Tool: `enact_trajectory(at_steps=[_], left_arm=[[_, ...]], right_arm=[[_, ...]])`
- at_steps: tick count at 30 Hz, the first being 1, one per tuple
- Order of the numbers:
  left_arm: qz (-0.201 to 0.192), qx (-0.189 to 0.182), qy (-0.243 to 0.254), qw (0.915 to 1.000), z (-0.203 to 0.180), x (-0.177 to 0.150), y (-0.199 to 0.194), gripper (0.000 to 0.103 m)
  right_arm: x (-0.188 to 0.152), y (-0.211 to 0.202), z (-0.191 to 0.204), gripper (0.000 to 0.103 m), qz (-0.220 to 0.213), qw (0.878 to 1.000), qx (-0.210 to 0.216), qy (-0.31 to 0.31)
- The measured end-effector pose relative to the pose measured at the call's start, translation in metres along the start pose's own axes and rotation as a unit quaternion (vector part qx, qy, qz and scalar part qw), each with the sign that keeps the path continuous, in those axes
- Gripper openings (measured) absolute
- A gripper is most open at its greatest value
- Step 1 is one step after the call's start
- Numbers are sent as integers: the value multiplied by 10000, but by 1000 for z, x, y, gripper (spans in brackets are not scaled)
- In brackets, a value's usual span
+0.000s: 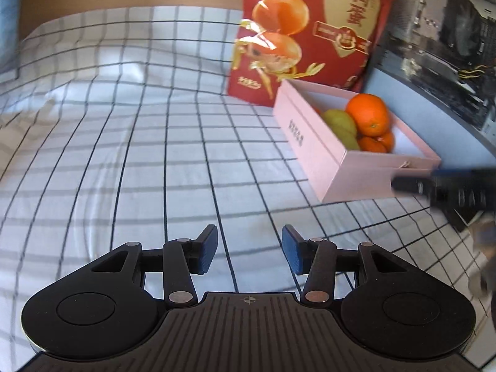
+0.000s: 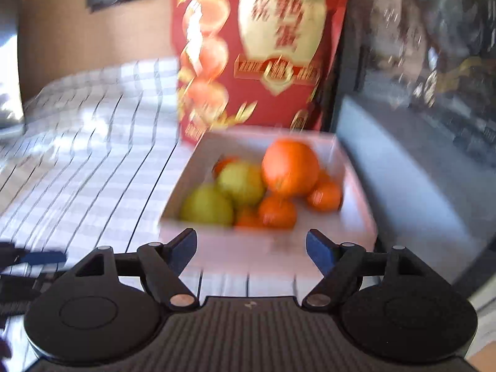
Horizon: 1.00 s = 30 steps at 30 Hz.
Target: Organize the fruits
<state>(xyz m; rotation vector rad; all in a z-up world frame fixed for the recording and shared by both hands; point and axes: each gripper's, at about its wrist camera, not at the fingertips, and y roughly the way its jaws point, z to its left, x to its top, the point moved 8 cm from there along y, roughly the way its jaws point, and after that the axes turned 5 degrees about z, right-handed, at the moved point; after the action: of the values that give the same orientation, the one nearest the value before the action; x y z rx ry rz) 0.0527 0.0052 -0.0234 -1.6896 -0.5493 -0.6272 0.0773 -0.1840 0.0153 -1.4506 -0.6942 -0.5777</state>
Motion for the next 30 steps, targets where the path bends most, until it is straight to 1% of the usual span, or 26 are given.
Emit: enact_trajectory(at_steps=[3, 4, 6, 8, 9, 12, 14, 17, 18, 25, 28, 30], left_arm=[[7, 143, 44, 9999, -10, -12, 6, 51], [-50, 209, 68, 9997, -13, -14, 7, 52], [-161, 310, 84, 9994, -20, -14, 11, 53], [-231, 407, 118, 9988, -28, -13, 17, 54], [-267, 476, 175, 9984, -31, -12, 20, 54], [-347, 724, 307, 9963, -39, -9, 28, 55], [-408, 846, 339, 9950, -42, -8, 31, 56], [-421, 874, 261, 9949, -43, -5, 34, 55], [-430, 904, 284, 9946, -44, -5, 34, 55], [-430, 942, 252, 9943, -44, -4, 36, 56], [-429, 894, 229, 9948, -42, -4, 36, 56], [-427, 890, 240, 9948, -43, -3, 36, 56]], right_arm=[[-25, 9, 2, 78, 251, 9995, 113, -140], [-31, 14, 1, 78, 341, 9992, 97, -160], [-40, 26, -1, 78, 555, 9984, 52, -80], [-46, 36, -1, 78, 741, 9972, 123, -5], [-50, 40, -2, 79, 769, 9969, 140, 15], [-49, 45, -2, 84, 643, 9979, 112, -4], [-48, 48, -3, 91, 608, 9981, 96, 27], [-50, 50, -8, 101, 571, 9983, -32, 140], [-51, 51, -10, 103, 535, 9984, -46, 183], [-49, 54, -12, 103, 266, 9996, -10, 122], [-48, 55, -11, 103, 51, 10000, -22, 78], [-47, 56, -11, 103, 49, 9999, -15, 93]])
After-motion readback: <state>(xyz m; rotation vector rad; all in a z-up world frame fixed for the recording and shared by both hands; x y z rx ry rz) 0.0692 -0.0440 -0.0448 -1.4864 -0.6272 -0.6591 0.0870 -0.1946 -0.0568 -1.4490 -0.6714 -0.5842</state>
